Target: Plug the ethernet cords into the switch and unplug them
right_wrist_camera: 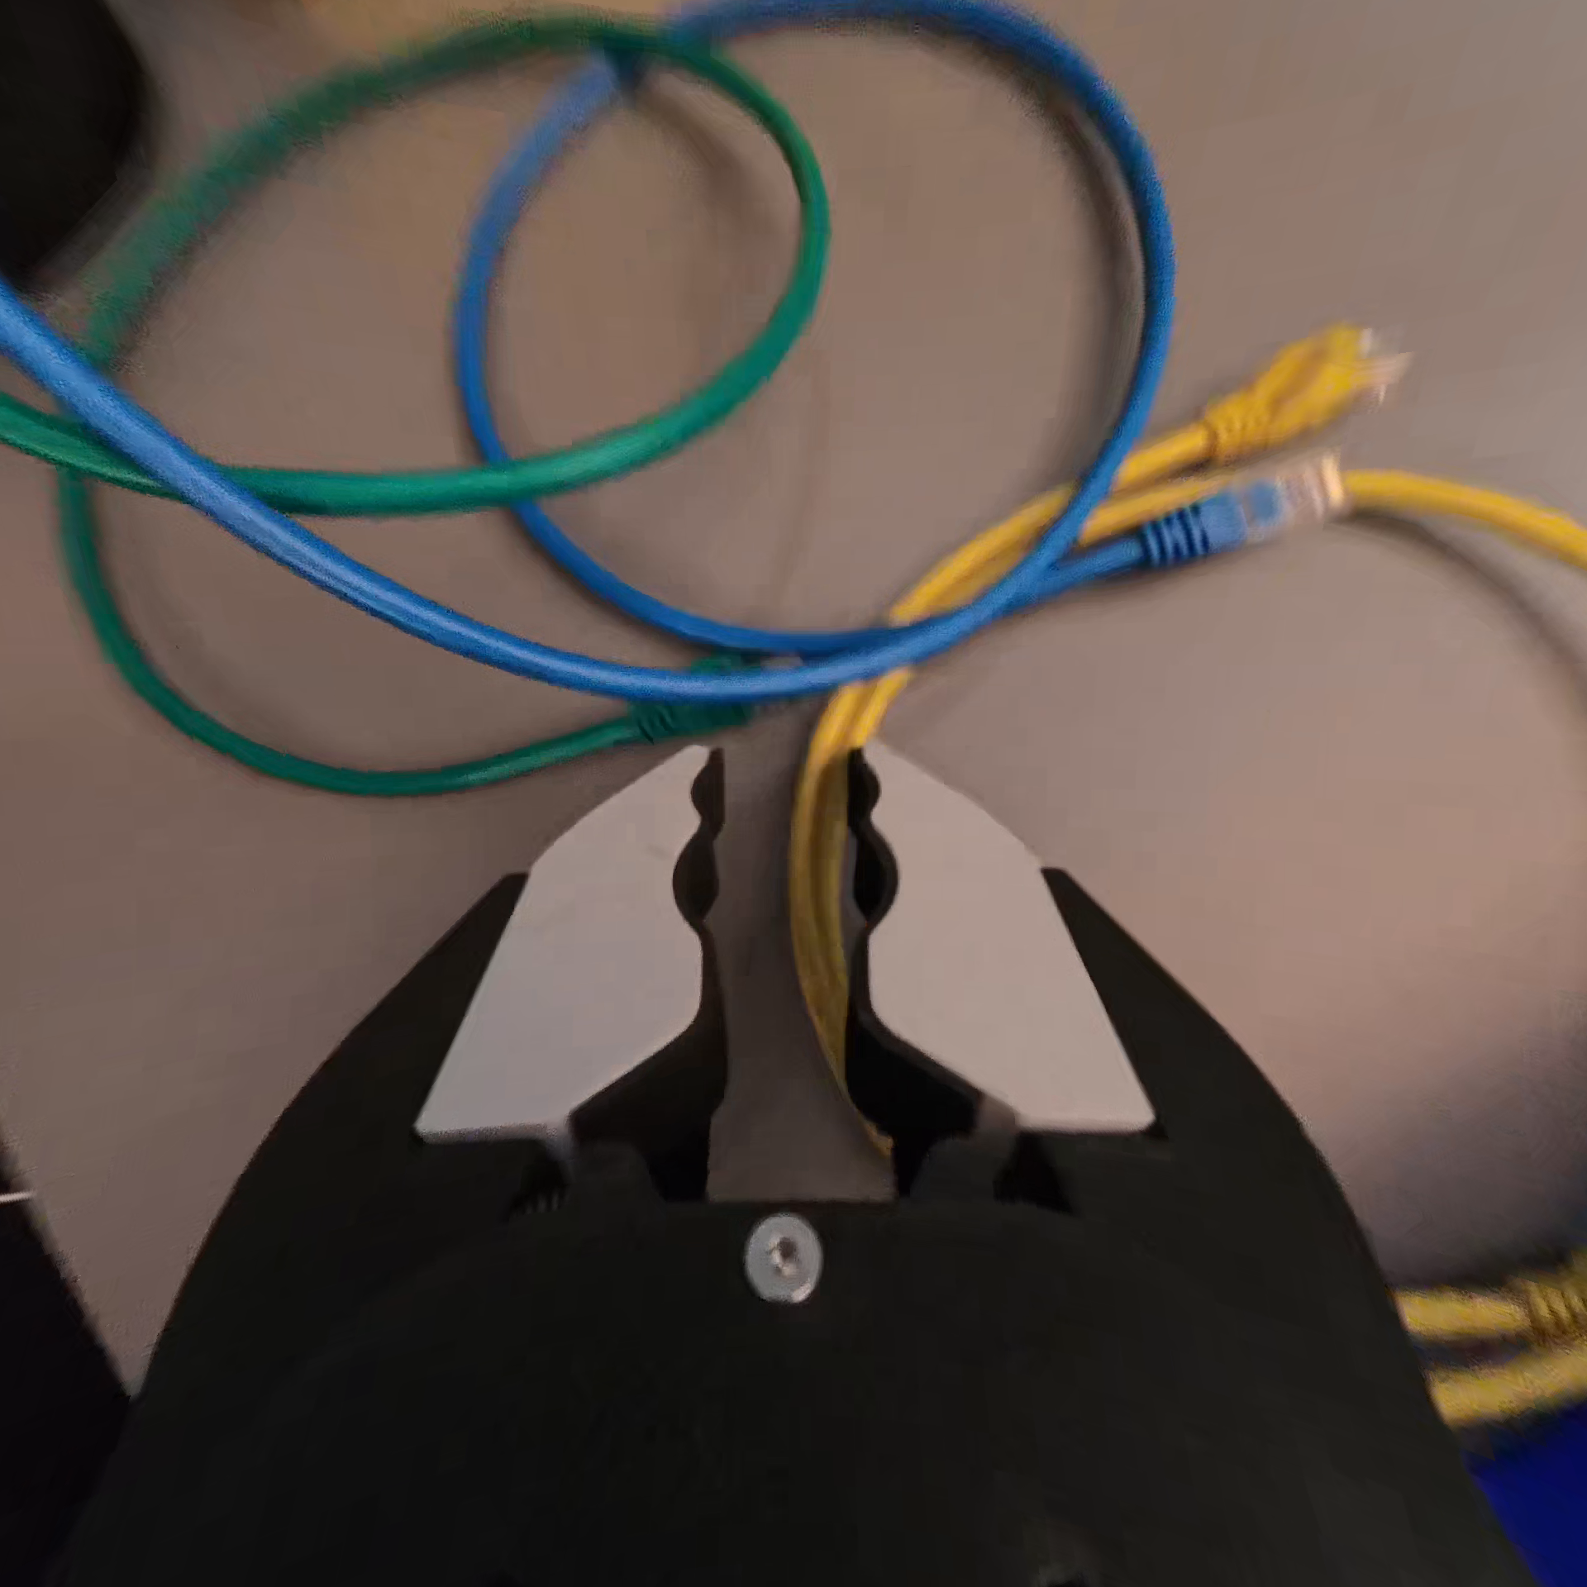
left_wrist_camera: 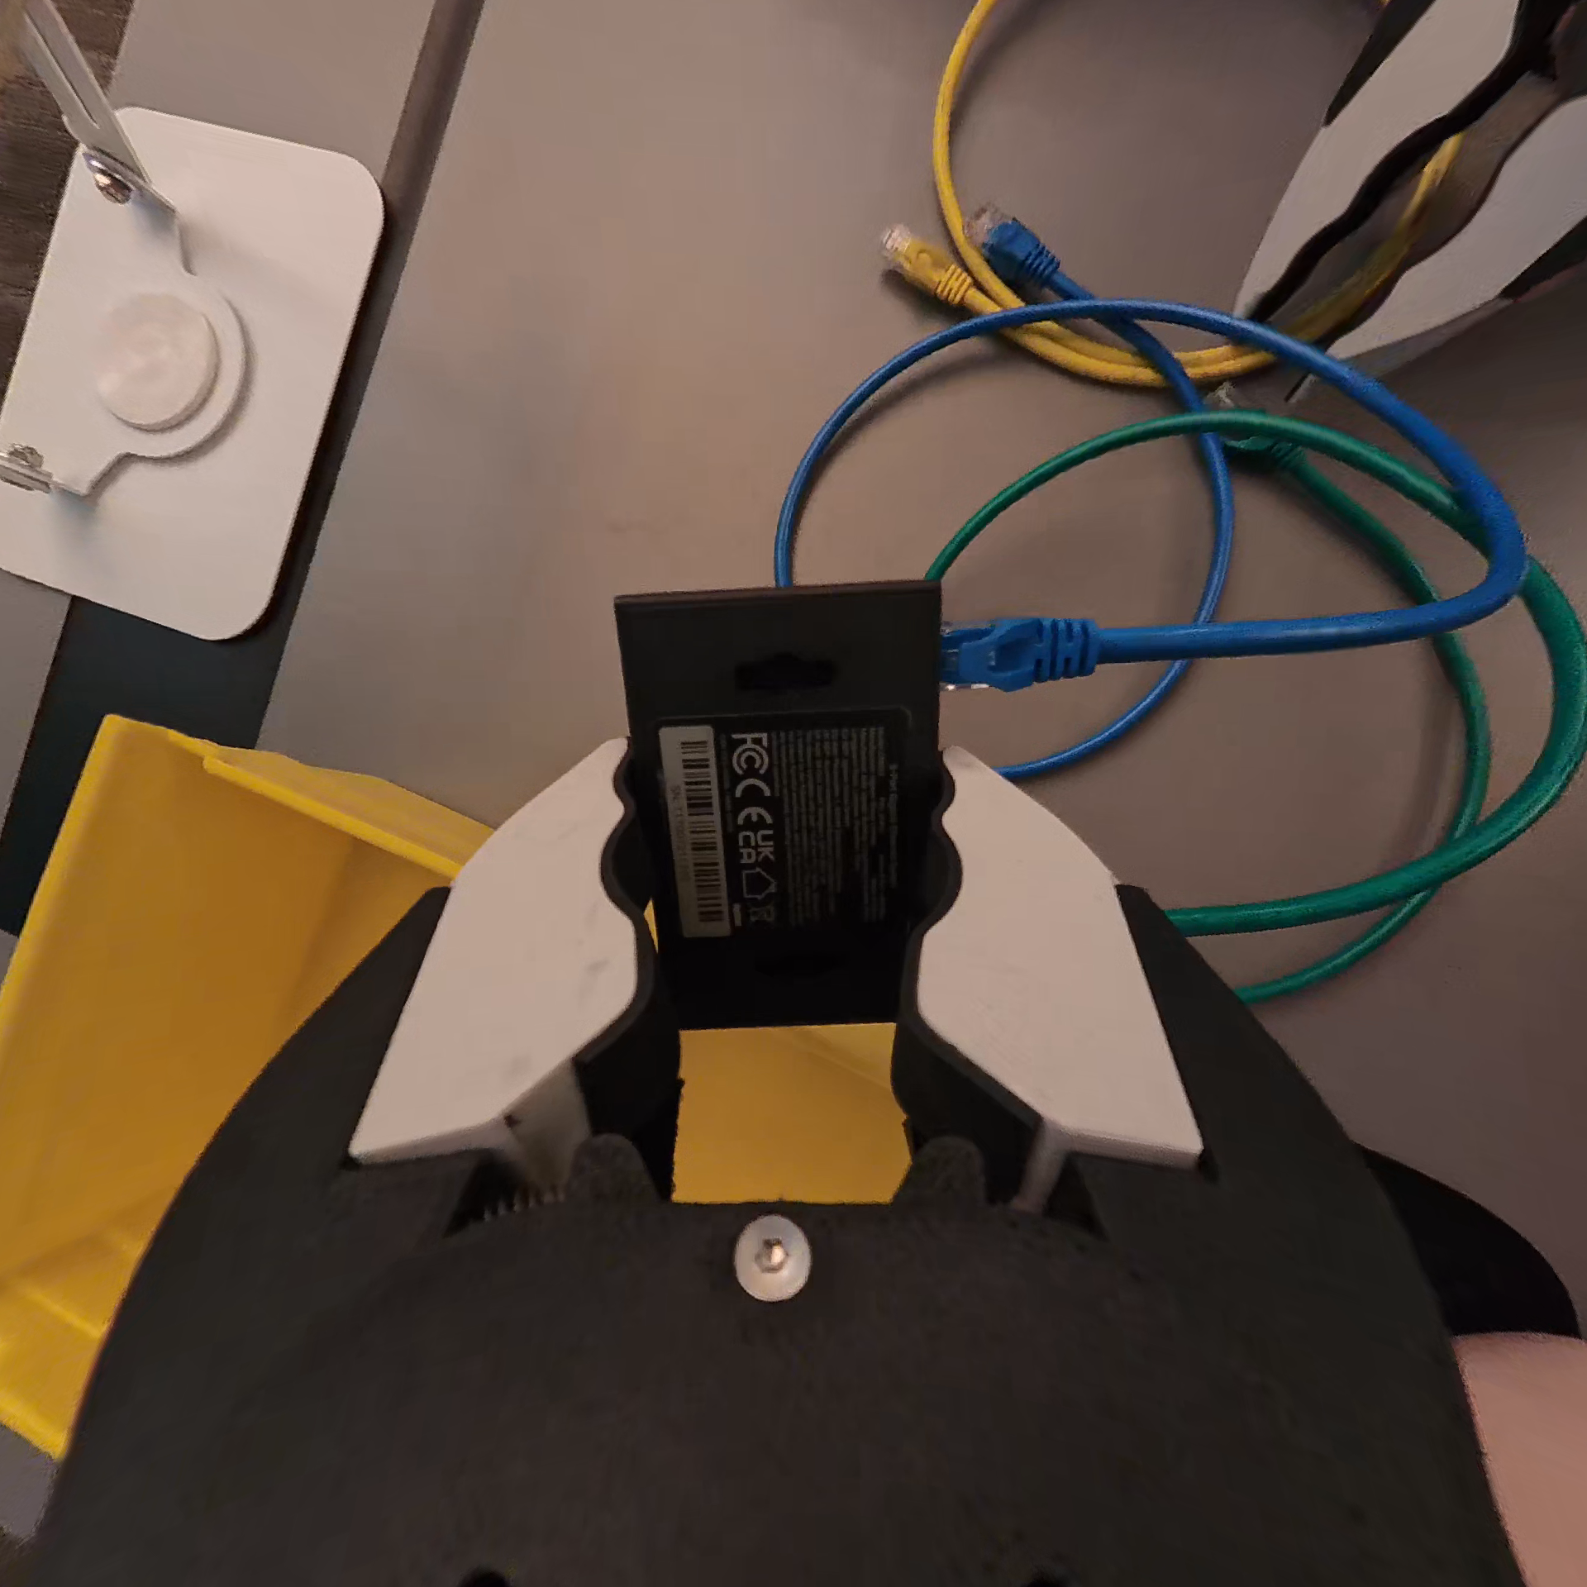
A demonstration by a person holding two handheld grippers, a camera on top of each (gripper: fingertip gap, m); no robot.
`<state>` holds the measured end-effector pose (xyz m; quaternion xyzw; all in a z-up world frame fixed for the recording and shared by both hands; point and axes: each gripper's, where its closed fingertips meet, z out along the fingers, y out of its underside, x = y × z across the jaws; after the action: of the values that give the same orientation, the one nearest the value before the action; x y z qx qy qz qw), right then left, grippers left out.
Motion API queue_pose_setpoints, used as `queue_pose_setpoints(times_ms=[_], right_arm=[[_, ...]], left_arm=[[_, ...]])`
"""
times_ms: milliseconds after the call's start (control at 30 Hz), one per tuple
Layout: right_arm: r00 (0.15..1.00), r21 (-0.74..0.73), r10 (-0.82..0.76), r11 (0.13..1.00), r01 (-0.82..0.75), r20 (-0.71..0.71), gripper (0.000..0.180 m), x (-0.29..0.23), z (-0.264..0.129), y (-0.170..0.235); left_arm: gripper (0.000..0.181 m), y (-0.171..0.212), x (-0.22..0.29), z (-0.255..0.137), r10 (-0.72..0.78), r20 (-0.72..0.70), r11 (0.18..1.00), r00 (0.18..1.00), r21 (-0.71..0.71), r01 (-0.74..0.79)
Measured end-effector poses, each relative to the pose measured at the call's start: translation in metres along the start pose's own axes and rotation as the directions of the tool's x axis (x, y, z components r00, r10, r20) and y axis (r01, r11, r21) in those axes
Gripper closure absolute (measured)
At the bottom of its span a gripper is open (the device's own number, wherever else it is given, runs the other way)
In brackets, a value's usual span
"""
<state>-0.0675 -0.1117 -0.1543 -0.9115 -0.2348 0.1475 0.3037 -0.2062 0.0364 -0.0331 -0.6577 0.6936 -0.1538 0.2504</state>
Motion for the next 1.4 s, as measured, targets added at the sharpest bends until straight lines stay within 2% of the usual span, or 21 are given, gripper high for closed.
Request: queue_pose_setpoints(times_ms=[33,67,100,200,300,400,533,600,733,833,900,967,1000,1100,1167,1200,1267,1333,1400], right_arm=[[0.998,-0.044,-0.018,0.999,0.015,-0.068,0.152,0.006,0.002,0.007],[0.992,-0.038,-0.036,0.999,0.031,-0.117,0.163,0.008,0.001,0.006],[0.99,-0.057,-0.038,0.998,0.031,-0.138,0.167,0.008,0.0,0.009],[0.991,-0.149,-0.061,0.988,0.043,-0.119,0.167,-0.006,-0.009,0.024],[0.996,-0.225,-0.057,0.974,0.04,-0.069,0.168,-0.033,-0.029,0.043],[0.996,-0.282,-0.091,0.955,0.094,0.024,0.168,-0.069,-0.054,0.061],[0.99,-0.424,-0.135,0.895,0.14,0.043,0.168,-0.091,-0.086,0.102],[0.987,-0.438,-0.15,0.885,0.158,0.053,0.168,-0.101,-0.1,0.112],[0.971,-0.403,-0.239,0.888,0.222,0.007,0.168,-0.107,-0.125,0.114],[0.918,-0.415,-0.394,0.841,0.346,-0.033,0.168,-0.102,-0.134,0.114],[0.878,-0.399,-0.477,0.813,0.423,-0.041,0.169,-0.103,-0.134,0.109],[0.833,-0.391,-0.55,0.781,0.487,-0.062,0.169,-0.102,-0.134,0.106],[0.815,-0.397,-0.572,0.772,0.496,-0.095,0.169,-0.098,-0.136,0.104],[0.772,-0.4,-0.614,0.757,0.517,-0.164,0.17,-0.09,-0.142,0.1],[0.772,-0.336,-0.611,0.774,0.536,-0.176,0.17,-0.095,-0.145,0.092],[0.774,-0.288,-0.609,0.783,0.551,-0.175,0.173,-0.098,-0.146,0.087],[0.786,-0.183,-0.595,0.802,0.568,-0.168,0.174,-0.104,-0.149,0.076],[0.808,-0.112,-0.571,0.821,0.56,-0.144,0.174,-0.106,-0.149,0.071],[0.833,-0.084,-0.535,0.845,0.528,-0.143,0.173,-0.101,-0.142,0.068]], left_arm=[[0.121,-0.001,-0.001,-0.001,-0.002,0.007,1.0,1.0,0.003,0.002],[0.121,-0.003,-0.002,-0.002,-0.008,0.012,1.0,1.0,0.01,0.008],[0.121,-0.004,-0.005,-0.004,-0.014,0.029,1.0,0.999,0.019,0.014],[0.121,-0.008,-0.023,-0.012,-0.053,0.126,0.998,0.991,0.052,0.047],[0.121,-0.013,-0.034,-0.016,-0.104,0.165,0.992,0.981,0.089,0.09],[0.121,-0.012,-0.042,-0.009,-0.118,0.223,0.993,0.968,0.053,0.109],[0.121,-0.013,-0.046,0.011,-0.125,0.261,0.991,0.957,-0.008,0.132],[0.121,-0.011,-0.043,0.024,-0.125,0.246,0.989,0.961,-0.046,0.14],[0.121,-0.007,-0.017,0.06,-0.113,0.121,0.98,0.986,-0.153,0.131],[0.121,-0.016,0.009,0.084,-0.114,-0.013,0.983,0.993,-0.147,0.111],[0.12,-0.024,0.023,0.095,-0.119,-0.101,0.988,0.988,-0.108,0.108],[0.094,-0.037,0.027,0.098,-0.162,-0.174,0.987,0.971,-0.037,0.158],[0.086,-0.043,0.026,0.095,-0.186,-0.2,0.982,0.962,0.002,0.19],[0.087,-0.06,0.025,0.075,-0.202,-0.306,0.957,0.93,0.139,0.253],[0.106,-0.081,0.049,0.047,-0.081,-0.476,0.925,0.876,0.29,0.243],[0.115,-0.092,0.07,0.029,0.018,-0.569,0.902,0.822,0.364,0.232],[0.121,-0.105,0.111,0.008,0.189,-0.678,0.877,0.71,0.441,0.188],[0.118,-0.102,0.145,0.019,0.27,-0.697,0.908,0.664,0.414,0.064],[0.109,-0.096,0.168,0.038,0.279,-0.71,0.94,0.647,0.34,-0.032]])
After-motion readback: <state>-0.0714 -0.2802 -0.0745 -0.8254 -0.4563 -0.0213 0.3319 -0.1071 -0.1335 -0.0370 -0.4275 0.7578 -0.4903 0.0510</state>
